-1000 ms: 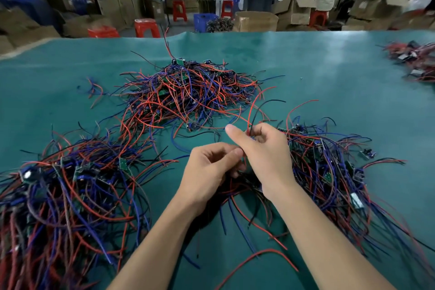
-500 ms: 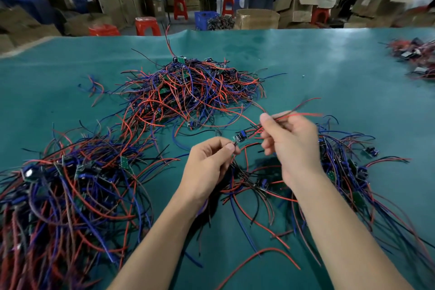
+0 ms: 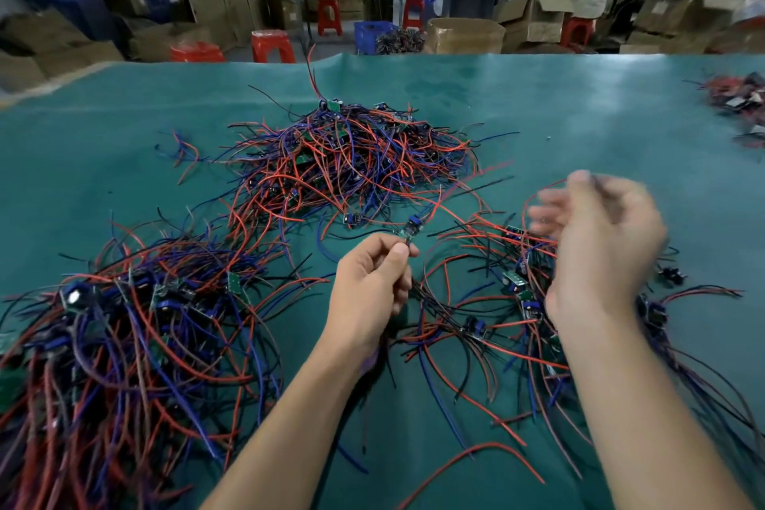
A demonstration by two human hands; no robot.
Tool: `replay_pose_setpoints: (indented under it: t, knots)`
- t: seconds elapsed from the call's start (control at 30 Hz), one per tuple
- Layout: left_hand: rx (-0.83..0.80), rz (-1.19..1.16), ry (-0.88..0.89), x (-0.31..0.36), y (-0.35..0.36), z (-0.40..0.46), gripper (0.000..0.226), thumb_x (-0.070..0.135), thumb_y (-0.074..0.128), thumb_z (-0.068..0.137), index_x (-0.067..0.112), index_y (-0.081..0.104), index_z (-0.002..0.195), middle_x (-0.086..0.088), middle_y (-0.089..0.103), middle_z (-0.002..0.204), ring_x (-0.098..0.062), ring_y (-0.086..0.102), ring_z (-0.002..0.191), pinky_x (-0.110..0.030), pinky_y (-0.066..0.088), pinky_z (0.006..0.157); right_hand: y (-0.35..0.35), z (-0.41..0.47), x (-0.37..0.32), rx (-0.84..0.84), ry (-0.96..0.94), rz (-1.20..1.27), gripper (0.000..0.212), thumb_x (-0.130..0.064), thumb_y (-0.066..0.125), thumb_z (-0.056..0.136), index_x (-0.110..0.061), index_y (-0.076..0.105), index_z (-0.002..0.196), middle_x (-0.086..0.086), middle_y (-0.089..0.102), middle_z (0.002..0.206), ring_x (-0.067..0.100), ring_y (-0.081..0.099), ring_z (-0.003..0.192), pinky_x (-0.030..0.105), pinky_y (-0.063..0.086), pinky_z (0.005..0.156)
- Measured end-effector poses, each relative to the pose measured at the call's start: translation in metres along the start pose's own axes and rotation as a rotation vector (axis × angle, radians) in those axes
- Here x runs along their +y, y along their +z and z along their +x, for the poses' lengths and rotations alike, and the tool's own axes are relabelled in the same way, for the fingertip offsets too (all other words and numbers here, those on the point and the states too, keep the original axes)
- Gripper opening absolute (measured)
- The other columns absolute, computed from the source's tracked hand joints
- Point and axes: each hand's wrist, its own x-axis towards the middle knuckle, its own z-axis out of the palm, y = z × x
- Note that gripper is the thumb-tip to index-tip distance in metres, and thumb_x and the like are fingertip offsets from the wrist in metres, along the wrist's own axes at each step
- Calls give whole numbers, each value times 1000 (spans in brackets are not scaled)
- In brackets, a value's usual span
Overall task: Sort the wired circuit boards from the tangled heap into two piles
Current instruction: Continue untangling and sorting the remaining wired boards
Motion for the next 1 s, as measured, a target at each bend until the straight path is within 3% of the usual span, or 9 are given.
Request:
replay_pose_setpoints:
  t: [0.07, 0.13, 0.2, 0.43, 0.53, 0.6, 0.8, 0.9, 1.0]
  knots:
    - [8, -25, 4, 0, 0, 1, 24, 10, 47, 103, 16, 60, 84, 4, 49, 55, -6, 39, 45, -16, 30, 41, 12, -17, 9, -303, 82, -249, 15, -30, 68, 90, -17, 69, 82, 5, 74, 68, 17, 69, 54, 28, 50, 46]
    - [-26, -28, 12, 0, 1, 1, 23, 11, 48, 103, 17, 60, 85, 3, 51, 56, -7, 42, 47, -17, 33, 44, 19, -34, 18, -566, 72, -511, 39, -57, 67, 77, -19, 75, 83, -2, 77, 75, 15, 73, 68, 37, 56, 60]
    - [-83, 8, 25, 1, 1, 0, 20, 12, 50, 103, 14, 61, 86, 1, 54, 57, -8, 44, 48, -18, 36, 47, 24, -45, 22, -657, 23, -528, 44, -61, 65, 75, -19, 74, 84, -3, 76, 74, 19, 71, 72, 47, 59, 74]
    - [-239, 21, 37, 8, 5, -4, 20, 8, 52, 101, 6, 61, 83, -2, 59, 61, -11, 46, 54, -18, 39, 55, 18, -30, 14, -442, -118, -276, 9, -31, 71, 86, -28, 76, 79, -3, 78, 79, 14, 74, 78, 51, 60, 77]
    - [-274, 60, 40, 6, 7, -7, 20, 10, 54, 101, 5, 63, 84, 1, 61, 63, -14, 49, 61, -24, 40, 60, 17, -17, -15, -191, -193, -29, 13, -22, 71, 92, -24, 75, 79, -6, 77, 76, 11, 71, 74, 32, 56, 60]
    - [-259, 107, 41, 2, 7, -4, 21, 12, 54, 101, 8, 64, 83, 3, 63, 64, -14, 51, 62, -23, 42, 60, 23, -24, -37, -189, -233, 91, 12, -21, 72, 90, -23, 75, 79, -6, 77, 75, 12, 72, 70, 23, 52, 58]
    - [-183, 134, 46, -9, 6, -1, 17, 14, 57, 83, 23, 71, 77, 12, 68, 65, 3, 56, 58, -15, 47, 55, 84, -80, -80, -593, -189, 129, 9, -17, 74, 89, -18, 76, 80, 1, 77, 71, 12, 71, 62, 29, 55, 54]
    - [-154, 124, 16, -19, 1, 6, 16, 4, 62, 93, 9, 70, 106, -13, 73, 89, -13, 59, 80, -20, 47, 71, 127, -109, -82, -905, -198, -135, 30, -34, 74, 92, -13, 77, 71, 4, 76, 67, 22, 73, 65, 49, 61, 65]
    - [-112, 82, 8, -23, 0, 14, 7, -5, 56, 96, -4, 63, 99, -15, 67, 78, -12, 62, 69, -21, 49, 65, 158, -126, -69, -1208, -323, -526, 54, -59, 65, 93, -7, 78, 84, 9, 75, 72, 26, 71, 71, 38, 60, 73]
